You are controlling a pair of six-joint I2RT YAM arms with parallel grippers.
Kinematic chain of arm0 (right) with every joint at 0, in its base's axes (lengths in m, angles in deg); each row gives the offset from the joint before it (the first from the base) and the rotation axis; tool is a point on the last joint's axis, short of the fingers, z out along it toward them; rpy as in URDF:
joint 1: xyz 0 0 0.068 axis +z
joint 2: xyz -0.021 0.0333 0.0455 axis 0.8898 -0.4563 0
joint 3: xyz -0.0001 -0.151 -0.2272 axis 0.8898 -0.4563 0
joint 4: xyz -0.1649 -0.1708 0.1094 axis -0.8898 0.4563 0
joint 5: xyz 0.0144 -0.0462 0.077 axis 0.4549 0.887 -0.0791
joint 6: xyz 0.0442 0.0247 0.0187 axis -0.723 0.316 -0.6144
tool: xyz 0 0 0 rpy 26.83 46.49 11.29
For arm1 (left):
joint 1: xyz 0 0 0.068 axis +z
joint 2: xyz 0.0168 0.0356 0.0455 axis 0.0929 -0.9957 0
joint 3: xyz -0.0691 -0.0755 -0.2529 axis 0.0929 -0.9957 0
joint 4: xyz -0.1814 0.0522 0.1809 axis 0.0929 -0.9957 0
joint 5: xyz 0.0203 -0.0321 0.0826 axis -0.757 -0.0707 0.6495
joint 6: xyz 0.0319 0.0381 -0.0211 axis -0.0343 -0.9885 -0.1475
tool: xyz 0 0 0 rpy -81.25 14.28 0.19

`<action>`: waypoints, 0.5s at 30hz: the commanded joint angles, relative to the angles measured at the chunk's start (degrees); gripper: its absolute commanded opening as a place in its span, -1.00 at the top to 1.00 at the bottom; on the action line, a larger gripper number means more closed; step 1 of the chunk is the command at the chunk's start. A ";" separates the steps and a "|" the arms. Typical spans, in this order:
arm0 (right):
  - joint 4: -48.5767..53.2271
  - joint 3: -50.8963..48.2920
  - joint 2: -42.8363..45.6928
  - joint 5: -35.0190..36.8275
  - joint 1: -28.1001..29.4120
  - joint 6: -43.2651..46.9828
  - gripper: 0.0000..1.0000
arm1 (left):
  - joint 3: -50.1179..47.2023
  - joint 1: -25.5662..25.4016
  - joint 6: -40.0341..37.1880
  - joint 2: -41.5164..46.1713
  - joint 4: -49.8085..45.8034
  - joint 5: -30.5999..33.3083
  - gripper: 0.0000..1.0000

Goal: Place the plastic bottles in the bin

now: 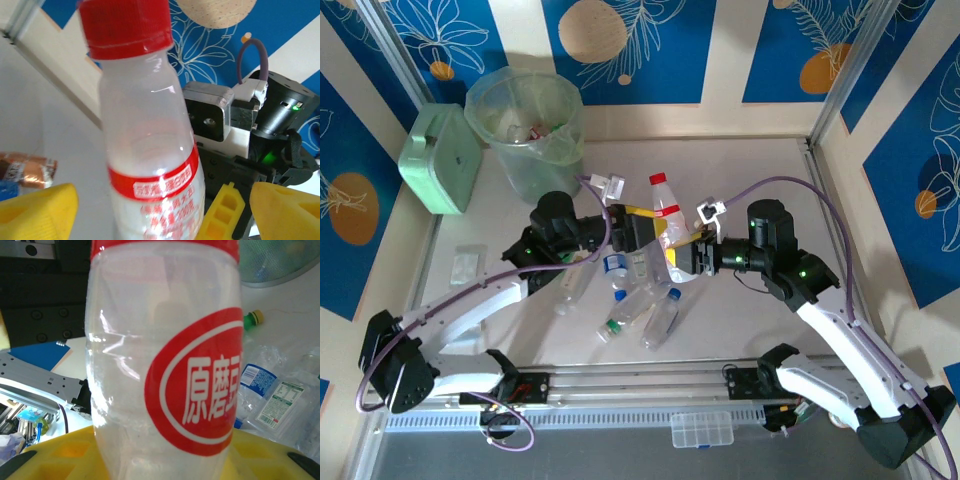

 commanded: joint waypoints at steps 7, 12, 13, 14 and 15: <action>-2.82 -0.58 0.20 -1.32 0.30 -0.92 0.07 | 1.14 -3.55 4.78 -5.11 13.95 -2.65 -0.45; -2.77 -0.59 0.47 -1.69 0.30 -0.97 0.07 | 1.72 -3.63 4.78 -6.11 14.54 -4.36 -0.14; -2.61 -0.54 0.51 -1.46 0.30 -0.87 0.07 | 1.94 -3.67 4.77 -6.31 14.58 -4.96 -0.08; -2.56 -0.65 0.56 -1.20 0.30 -0.83 0.07 | 2.24 -3.67 4.78 -6.58 14.64 -5.56 -0.03; -2.35 -0.59 0.51 -0.96 0.30 -0.83 0.07 | 2.45 -3.68 4.78 -6.78 14.62 -5.92 0.00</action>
